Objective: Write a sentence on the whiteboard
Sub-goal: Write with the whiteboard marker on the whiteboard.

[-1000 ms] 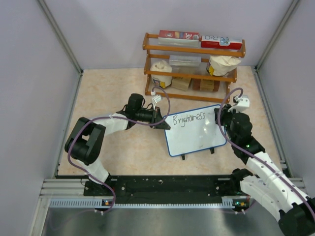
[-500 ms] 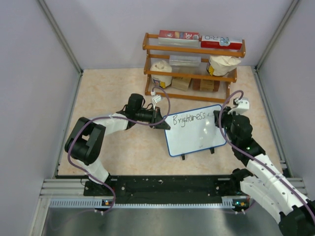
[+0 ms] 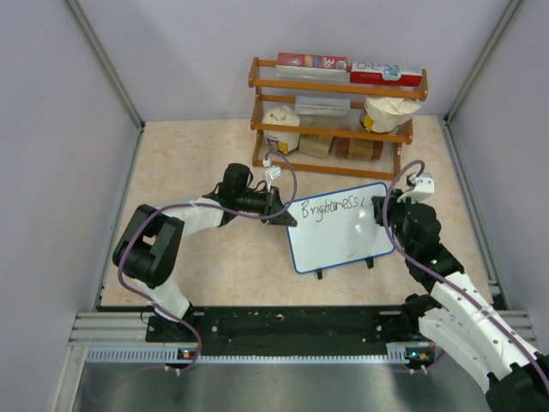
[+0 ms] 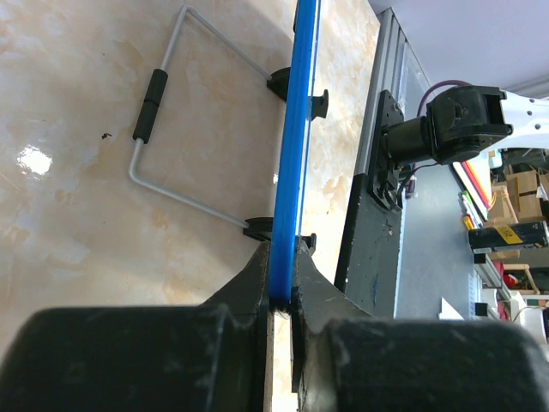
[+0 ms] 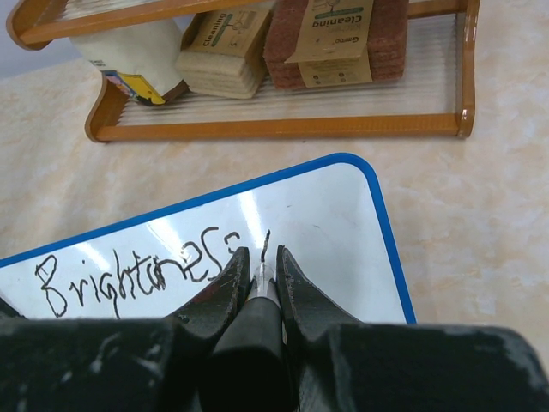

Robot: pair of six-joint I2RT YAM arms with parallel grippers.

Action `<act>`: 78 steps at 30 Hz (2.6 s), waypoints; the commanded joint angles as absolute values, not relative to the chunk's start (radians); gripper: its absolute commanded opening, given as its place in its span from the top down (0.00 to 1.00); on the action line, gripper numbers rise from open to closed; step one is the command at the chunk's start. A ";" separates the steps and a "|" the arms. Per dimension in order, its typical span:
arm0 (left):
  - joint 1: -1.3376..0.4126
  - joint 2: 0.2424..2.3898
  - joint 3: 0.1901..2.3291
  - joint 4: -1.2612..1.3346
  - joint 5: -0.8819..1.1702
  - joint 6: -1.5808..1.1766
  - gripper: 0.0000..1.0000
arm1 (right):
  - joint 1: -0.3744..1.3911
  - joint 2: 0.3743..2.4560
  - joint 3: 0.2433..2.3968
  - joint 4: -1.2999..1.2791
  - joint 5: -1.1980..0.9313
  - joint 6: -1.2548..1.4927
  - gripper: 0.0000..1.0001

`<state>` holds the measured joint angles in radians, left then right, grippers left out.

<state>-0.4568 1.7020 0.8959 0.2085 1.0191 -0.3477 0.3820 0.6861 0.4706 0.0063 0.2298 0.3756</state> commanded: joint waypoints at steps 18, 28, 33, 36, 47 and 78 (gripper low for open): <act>-0.468 1.732 0.877 0.138 0.857 -0.202 1.00 | 0.361 0.735 0.575 0.071 0.265 0.374 1.00; -0.469 1.733 0.877 0.140 0.858 -0.202 1.00 | 0.348 0.749 0.572 0.097 0.262 0.391 1.00; -0.468 1.733 0.879 0.140 0.861 -0.204 1.00 | 0.341 0.768 0.569 0.103 0.259 0.393 1.00; -0.468 1.733 0.877 0.140 0.861 -0.204 1.00 | 0.330 0.784 0.563 0.106 0.255 0.399 1.00; -0.469 1.733 0.877 0.141 0.861 -0.204 1.00 | 0.324 0.743 0.549 0.084 0.248 0.402 1.00; -0.469 1.730 0.879 0.133 0.856 -0.199 1.00 | 0.322 0.715 0.471 0.071 0.255 0.406 1.00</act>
<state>-0.4572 1.7023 0.8967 0.2070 1.0191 -0.3462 0.3325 0.7162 0.4835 0.0525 0.2420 0.3981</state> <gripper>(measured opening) 0.087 0.112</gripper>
